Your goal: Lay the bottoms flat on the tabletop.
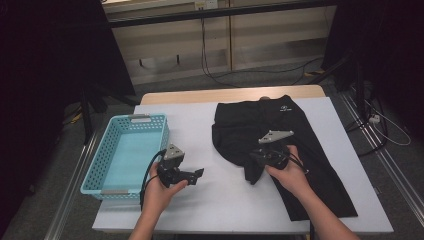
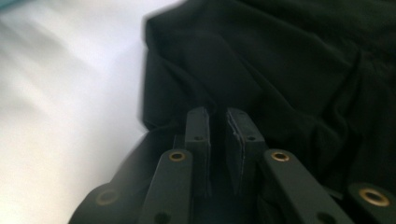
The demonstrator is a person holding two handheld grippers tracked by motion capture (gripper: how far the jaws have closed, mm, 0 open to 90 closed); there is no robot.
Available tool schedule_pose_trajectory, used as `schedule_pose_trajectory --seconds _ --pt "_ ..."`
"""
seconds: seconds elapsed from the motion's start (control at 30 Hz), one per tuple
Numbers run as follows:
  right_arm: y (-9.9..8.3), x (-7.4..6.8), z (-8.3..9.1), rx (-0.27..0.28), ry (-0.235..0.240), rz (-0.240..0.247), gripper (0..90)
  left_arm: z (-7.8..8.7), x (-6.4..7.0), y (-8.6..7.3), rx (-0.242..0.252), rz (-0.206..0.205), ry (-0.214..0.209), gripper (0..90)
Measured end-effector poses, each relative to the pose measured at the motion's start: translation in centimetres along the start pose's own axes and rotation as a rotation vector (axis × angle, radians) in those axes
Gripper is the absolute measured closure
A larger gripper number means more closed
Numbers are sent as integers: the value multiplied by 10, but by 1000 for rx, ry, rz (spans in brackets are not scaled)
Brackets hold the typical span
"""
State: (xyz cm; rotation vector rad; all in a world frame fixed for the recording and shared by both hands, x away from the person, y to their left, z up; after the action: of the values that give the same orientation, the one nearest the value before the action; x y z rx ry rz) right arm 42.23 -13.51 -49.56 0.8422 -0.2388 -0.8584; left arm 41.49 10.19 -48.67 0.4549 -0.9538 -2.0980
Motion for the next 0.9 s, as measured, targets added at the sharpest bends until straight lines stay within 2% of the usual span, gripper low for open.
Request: schedule_pose_trajectory --seconds 0.1,0.2,0.3,0.47,0.53,0.6,0.67,0.7,0.77,0.9 --pt "-1 2 2 -2 -33 20 730 1 -1 1 2 -4 5 107" --pt "5 -5 8 36 -23 34 662 1 -1 2 4 -5 5 107" --pt "7 -15 15 50 -22 68 617 0 2 4 11 -3 -1 107" --pt "9 -42 22 67 41 135 608 -3 3 2 2 -13 -2 107" --pt "3 -56 15 49 77 145 567 -2 3 4 8 -6 -4 107" --pt "-9 -69 1 -16 118 158 547 -1 5 6 10 -9 -9 107" --pt "-20 -73 -13 -83 110 204 519 -1 6 7 12 -14 -14 107" --pt "-24 -72 -17 -103 104 204 512 -1 7 7 12 -12 -17 107" --pt "-24 -68 -22 -108 84 204 544 -1 6 7 15 -9 -14 107" --pt "-23 -56 -21 -102 65 170 776 0 4 6 15 -6 -10 107"
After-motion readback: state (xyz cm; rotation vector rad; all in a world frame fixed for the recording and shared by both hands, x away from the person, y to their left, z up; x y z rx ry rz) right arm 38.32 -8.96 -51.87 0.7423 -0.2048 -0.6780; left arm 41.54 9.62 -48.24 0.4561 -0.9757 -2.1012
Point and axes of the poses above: each handheld gripper's, and its own axes: z roughly backward along the jaws, y roughly out of its top, x roughly to its right, the point moved 9 cm from there along -z, roughly forward along the jaws, and after that the axes turned 7 degrees about y, right-handed, at the moved point
